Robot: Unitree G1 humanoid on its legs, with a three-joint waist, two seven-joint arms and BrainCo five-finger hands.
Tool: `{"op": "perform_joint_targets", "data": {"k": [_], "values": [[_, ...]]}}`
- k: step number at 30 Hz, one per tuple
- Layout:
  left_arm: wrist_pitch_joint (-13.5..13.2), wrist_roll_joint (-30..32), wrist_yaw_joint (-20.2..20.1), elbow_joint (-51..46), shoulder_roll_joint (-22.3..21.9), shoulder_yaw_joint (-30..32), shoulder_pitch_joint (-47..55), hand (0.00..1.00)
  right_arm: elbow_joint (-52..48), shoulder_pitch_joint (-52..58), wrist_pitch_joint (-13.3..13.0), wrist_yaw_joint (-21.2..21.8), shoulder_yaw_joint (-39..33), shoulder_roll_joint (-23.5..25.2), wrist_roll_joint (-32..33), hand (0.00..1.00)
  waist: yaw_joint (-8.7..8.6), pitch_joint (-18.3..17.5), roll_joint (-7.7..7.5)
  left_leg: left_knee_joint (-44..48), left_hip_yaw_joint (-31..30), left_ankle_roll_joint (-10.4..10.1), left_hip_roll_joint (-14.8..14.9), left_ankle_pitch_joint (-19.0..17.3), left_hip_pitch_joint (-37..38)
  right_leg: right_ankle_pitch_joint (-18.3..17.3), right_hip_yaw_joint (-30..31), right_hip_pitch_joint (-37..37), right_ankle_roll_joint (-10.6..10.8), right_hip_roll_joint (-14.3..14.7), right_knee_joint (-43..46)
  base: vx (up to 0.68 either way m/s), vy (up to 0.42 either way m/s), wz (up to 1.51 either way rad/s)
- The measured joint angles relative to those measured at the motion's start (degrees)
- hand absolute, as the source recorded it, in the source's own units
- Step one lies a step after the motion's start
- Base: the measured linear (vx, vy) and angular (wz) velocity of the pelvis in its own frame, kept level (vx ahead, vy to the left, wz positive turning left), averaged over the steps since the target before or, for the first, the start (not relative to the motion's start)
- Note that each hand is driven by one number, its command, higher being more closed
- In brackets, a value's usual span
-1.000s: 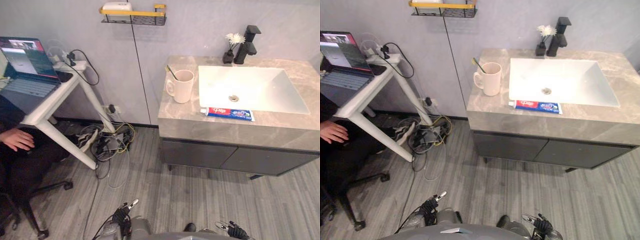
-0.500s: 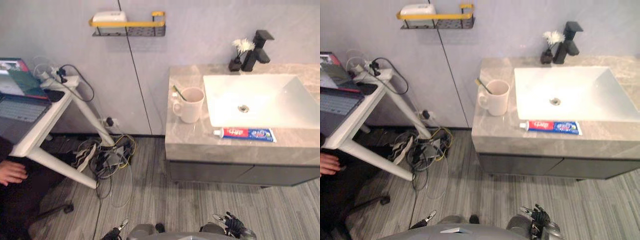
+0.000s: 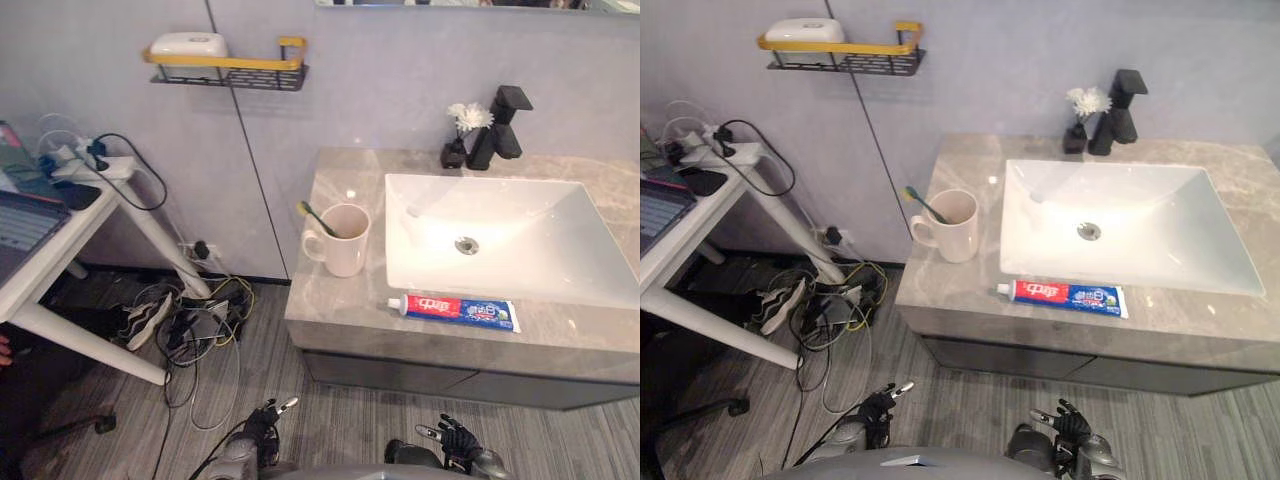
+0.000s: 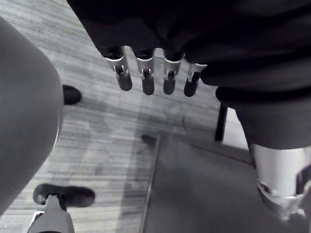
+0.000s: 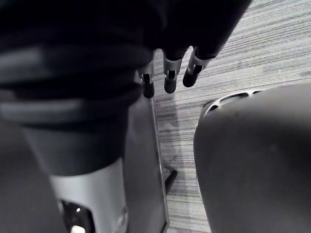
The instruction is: Organize washtable
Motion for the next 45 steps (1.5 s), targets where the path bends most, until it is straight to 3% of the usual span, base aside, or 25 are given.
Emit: {"op": "perform_joint_targets", "data": {"k": [5, 12, 25, 28, 30, 34, 39, 41, 45], "values": [[0.9, 0.1, 0.1, 0.7, 1.4, 3.8, 1.5, 0.00, 0.1, 0.2, 0.0, 0.7, 2.2, 0.3, 0.0, 0.00, 0.05, -0.7, -0.91, -0.9, 1.2, -0.6, -0.2, -0.3, -0.3, 4.4, 0.5, 2.1, 0.8, 0.4, -7.0, -0.04, 0.113, -0.08], [0.8, 0.1, 0.1, 2.3, 1.3, 3.5, 1.4, 0.00, 0.4, 2.0, 0.0, 0.3, 0.7, 0.3, 0.0, 0.00, -0.17, -2.9, -1.21, -2.7, 2.6, -0.3, -1.4, -0.2, -0.4, 10.3, 1.5, 5.0, 1.6, 0.8, -17.5, 0.03, 0.044, -0.14], [-0.1, -2.9, 1.6, 1.8, 1.1, 3.3, 1.4, 0.00, 2.9, 2.4, -0.1, -0.7, -4.7, 0.4, -2.1, 0.00, -0.20, -3.6, -0.90, -3.8, 1.7, -0.3, -2.4, -0.2, 1.7, 11.2, -0.4, 7.8, 1.7, 0.1, -19.8, 0.07, 0.010, 0.04], [-0.3, -8.2, 4.3, -8.5, 0.7, 4.8, 4.0, 0.00, 2.7, 2.9, -0.2, -1.7, -5.0, 0.9, -2.0, 0.00, -0.24, -4.0, -1.49, -3.8, 0.6, -0.2, -2.5, -0.2, 1.4, 11.2, -1.6, 7.8, 1.7, 0.0, -19.8, -0.03, 0.000, 0.18], [-1.5, -12.5, 6.3, -29.5, -0.9, 5.7, 9.5, 0.00, 2.4, 4.2, -1.0, -2.6, -5.2, 1.1, -2.0, 0.00, 0.01, -4.3, -1.76, -3.7, -0.5, 0.2, -2.5, 0.1, -0.2, 11.1, -2.6, 7.4, 1.7, -0.1, -20.0, -0.07, -0.009, 0.23], [-3.2, -12.4, 7.5, -49.2, -3.0, 8.5, 12.0, 0.00, 2.3, 6.0, -1.1, -2.6, -5.1, 0.9, -2.0, 0.00, 0.27, -4.3, -1.38, -4.3, -1.0, 0.2, -2.4, 0.4, -0.5, 11.1, -2.9, 7.3, 1.6, 0.0, -20.1, -0.05, -0.009, 0.08], [-3.8, -5.9, 10.1, -67.8, -2.8, 7.4, 11.9, 0.00, 2.2, 7.5, -1.0, -2.4, -4.7, 0.1, -1.6, 0.00, 0.07, -5.0, -0.04, -4.8, -1.0, 0.0, -2.3, 0.6, -0.5, 11.1, -2.9, 7.0, 1.6, 0.2, -20.1, 0.01, -0.003, 0.00], [-4.2, -1.5, 10.1, -80.3, -2.2, 2.6, 11.7, 0.00, 2.2, 7.6, -1.0, -2.1, -4.6, 0.1, -1.6, 0.00, 0.09, -5.5, -0.23, -3.9, -0.9, -0.1, -2.3, 0.9, -1.6, 11.1, -2.9, 6.4, 1.6, 0.1, -19.8, 0.03, -0.006, 0.08], [-6.0, 4.4, 8.6, -91.7, 0.6, -4.9, 9.5, 0.00, 2.5, 7.6, -1.0, -1.4, -4.6, 0.0, -1.6, 0.00, 0.11, -5.6, -0.16, -3.3, -0.7, -0.1, -2.3, 0.9, -2.1, 11.2, -2.7, 6.0, 1.6, 0.1, -19.8, 0.01, -0.002, -0.01]]}}
